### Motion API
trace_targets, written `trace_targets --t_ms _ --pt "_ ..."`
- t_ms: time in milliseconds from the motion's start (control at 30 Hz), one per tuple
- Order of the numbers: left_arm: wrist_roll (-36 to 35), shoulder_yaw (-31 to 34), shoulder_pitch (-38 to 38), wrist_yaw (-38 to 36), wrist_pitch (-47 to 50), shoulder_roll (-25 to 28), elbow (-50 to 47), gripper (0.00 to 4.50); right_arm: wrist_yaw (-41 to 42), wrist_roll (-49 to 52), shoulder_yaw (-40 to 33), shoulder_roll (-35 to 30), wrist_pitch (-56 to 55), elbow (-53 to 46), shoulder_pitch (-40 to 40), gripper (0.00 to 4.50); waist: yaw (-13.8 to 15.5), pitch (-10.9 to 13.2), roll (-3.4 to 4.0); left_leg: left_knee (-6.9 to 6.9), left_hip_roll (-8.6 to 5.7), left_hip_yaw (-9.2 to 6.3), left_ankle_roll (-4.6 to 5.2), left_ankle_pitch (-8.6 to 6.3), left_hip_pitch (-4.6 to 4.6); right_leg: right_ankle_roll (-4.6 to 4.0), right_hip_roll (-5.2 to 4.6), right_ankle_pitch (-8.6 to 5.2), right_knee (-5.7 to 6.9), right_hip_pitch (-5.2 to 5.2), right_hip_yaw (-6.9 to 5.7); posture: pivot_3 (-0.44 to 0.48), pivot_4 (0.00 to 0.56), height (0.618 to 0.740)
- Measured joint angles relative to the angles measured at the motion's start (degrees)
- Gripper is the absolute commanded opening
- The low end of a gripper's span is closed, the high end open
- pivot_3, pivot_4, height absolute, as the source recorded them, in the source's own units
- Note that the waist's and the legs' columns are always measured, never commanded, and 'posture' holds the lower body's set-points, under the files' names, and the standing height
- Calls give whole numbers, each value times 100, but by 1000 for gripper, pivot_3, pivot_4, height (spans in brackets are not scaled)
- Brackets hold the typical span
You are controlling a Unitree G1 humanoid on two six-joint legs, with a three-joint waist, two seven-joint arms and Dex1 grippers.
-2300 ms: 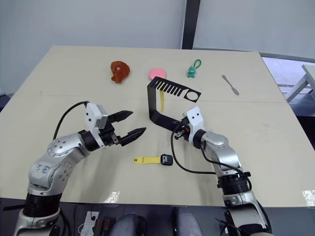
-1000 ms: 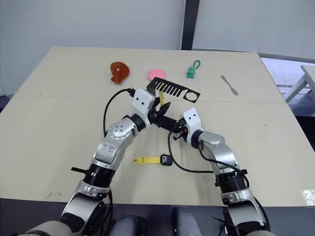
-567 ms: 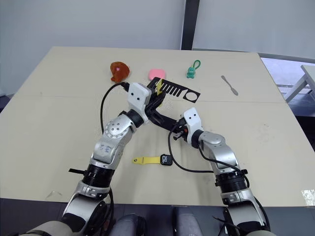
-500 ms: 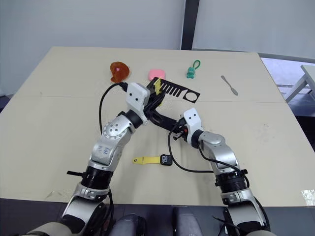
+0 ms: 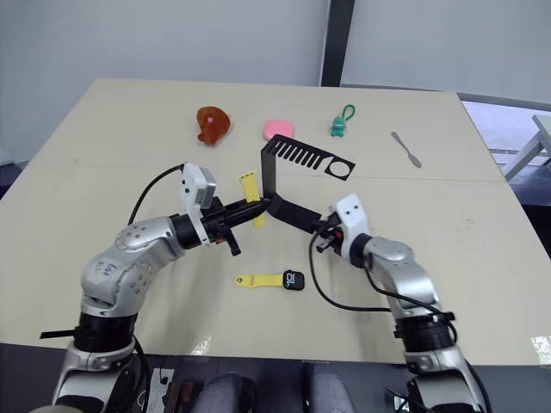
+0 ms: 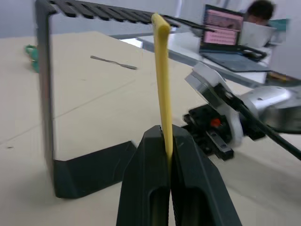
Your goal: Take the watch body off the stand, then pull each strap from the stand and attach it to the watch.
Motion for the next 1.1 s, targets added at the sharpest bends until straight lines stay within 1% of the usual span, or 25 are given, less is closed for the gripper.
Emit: trace_targets --t_ms 33,67,100,167,200,233,300,333,400,433,500,633,733,800,867,900,1100 --pt "-179 6 -123 -190 123 40 45 0 141 391 -282 -194 236 -358 127 534 1 1 0 1 0 -2 0 0 -3 0 1 0 -7 -1 -1 0 150 740" --pt "-388 2 -281 -412 278 81 158 0 283 932 -646 -412 584 -745 268 816 2 1 0 1 1 -2 0 0 1 0 3 0 -8 3 -1 0 150 740" --pt "-482 7 -339 -512 345 126 221 0 331 1222 -821 -497 760 -927 293 1271 -3 0 -1 0 1 -2 0 0 6 0 5 0 -9 8 0 0 150 740" --pt "-690 -132 -573 -900 550 168 473 0 377 2239 -1329 -642 1341 -1341 437 2376 -37 1 0 -4 2 2 -2 1 12 0 11 0 -7 8 9 0 150 740" --pt "-744 -208 -636 -1041 591 166 539 0 364 2606 -1460 -680 1547 -1436 454 2746 -51 1 1 -7 3 4 -3 2 14 -1 13 -1 -7 7 12 0 150 740" --pt "-792 -314 -738 -1203 636 157 643 0 317 3085 -1603 -711 1774 -1536 451 3286 -57 2 2 -8 4 4 -5 3 15 -2 15 -1 -6 7 14 0 150 740" --pt "-814 -491 -905 -1455 682 120 810 0 73 3911 -1763 -735 2098 -1687 386 4215 -57 3 2 -10 4 4 -5 3 14 -2 16 -1 -7 5 16 0 150 740" --pt "-815 -572 -984 -1570 692 98 916 0 -130 4331 -1780 -752 2221 -1712 317 4431 -56 3 2 -10 4 4 -5 3 14 -2 15 -1 -8 5 16 0 150 740" --pt "-815 -664 -1058 -1706 689 23 1042 0 -427 4808 -1778 -753 2326 -1717 212 4431 -43 3 2 -9 3 3 -5 3 13 -2 13 -1 -10 5 16 0 150 740" --pt "-812 -719 -1136 -1786 664 -72 1191 0 -744 5206 -1744 -744 2339 -1719 114 4431 -26 3 1 -8 2 3 -3 4 7 -2 11 -1 -10 1 16 0 150 740" --pt "-808 -787 -1233 -1833 654 -175 1341 0 -1166 5667 -1673 -698 2300 -1726 -48 4431 -18 4 1 -6 2 1 -2 4 4 -2 10 -1 -13 0 16 0 150 740" --pt "-801 -877 -1301 -1934 627 -287 1478 0 -1867 6143 -1342 -579 2124 -1750 -212 4431 -23 4 1 -7 3 1 -1 4 -3 -2 10 -1 -15 -6 16 0 150 740" --pt "-804 -869 -1326 -1929 622 -351 1508 0 -2126 6236 -1155 -512 1961 -1845 -187 4431 -18 4 1 -6 3 0 0 4 -6 -1 9 -1 -16 -8 15 0 150 740" --pt "-841 -816 -1367 -1864 681 -458 1518 0 -2209 6256 -1066 -479 1827 -1917 -105 3929 -15 4 1 -6 2 -1 2 5 -8 2 8 0 -17 -7 15 0 150 740" --pt "-877 -787 -1371 -1856 715 -452 1516 0 -2279 6298 -1062 -462 1722 -1919 -64 3267 -14 4 1 -5 2 -1 2 5 -8 2 8 1 -17 -7 15 0 150 740" --pt "-886 -762 -1370 -1854 723 -445 1515 0 -2297 6307 -1062 -467 1661 -1920 -58 2822 -14 4 1 -5 2 -1 3 5 -9 2 8 1 -17 -8 15 0 150 740" --pt "-913 -751 -1362 -1787 725 -442 1482 0 -2294 6302 -887 -492 1438 -2035 -36 2822 -24 4 1 -6 3 -1 2 5 -8 2 9 1 -17 -8 15 0 150 740"
